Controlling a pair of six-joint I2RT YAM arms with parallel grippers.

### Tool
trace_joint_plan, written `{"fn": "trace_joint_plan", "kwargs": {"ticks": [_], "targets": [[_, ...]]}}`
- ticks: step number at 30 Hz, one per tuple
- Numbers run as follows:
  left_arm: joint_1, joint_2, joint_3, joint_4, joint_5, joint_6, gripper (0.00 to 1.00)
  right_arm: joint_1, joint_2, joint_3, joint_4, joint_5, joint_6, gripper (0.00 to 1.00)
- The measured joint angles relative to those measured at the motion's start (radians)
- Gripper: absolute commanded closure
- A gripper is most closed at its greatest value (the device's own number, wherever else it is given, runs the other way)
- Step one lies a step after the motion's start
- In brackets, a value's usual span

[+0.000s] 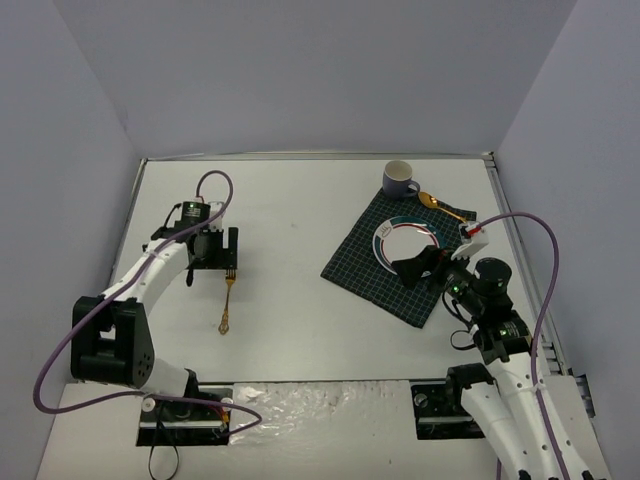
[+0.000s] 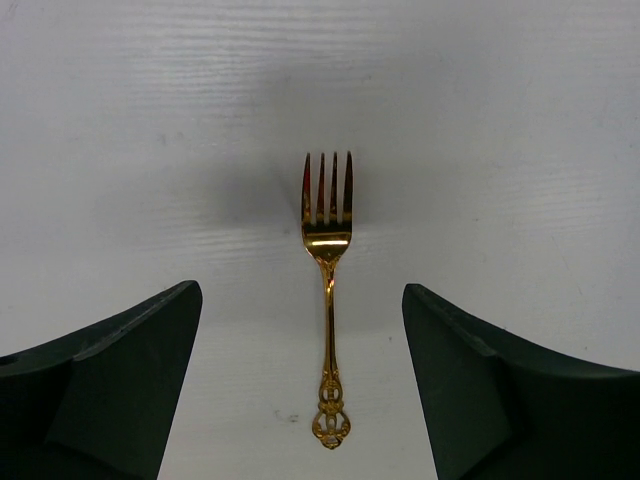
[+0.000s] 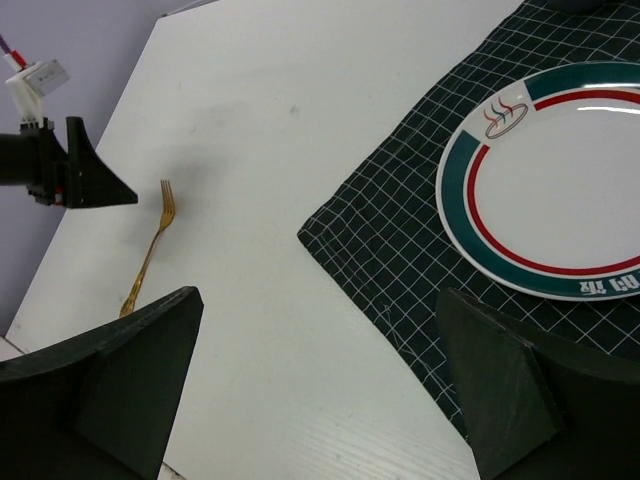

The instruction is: Set the dinner table for one person

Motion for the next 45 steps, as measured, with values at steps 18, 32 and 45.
{"fn": "trace_joint_plan", "kwargs": {"ticks": [18, 32, 45], "targets": [[0.241, 0.308, 0.031, 0.185, 0.578, 0.310, 0.44, 0.027, -0.062, -0.024, 0.001, -0.090, -0.009, 0.00], [0.241, 0.371, 0.058, 0.213, 0.717, 0.372, 0.58, 0.028, -0.063, -0.032, 0.000, -0.095, -0.028, 0.00], [0.241, 0.386, 0.047, 0.199, 0.739, 0.408, 0.94, 0.029, -0.081, -0.045, -0.001, -0.095, -0.028, 0.00]]}}
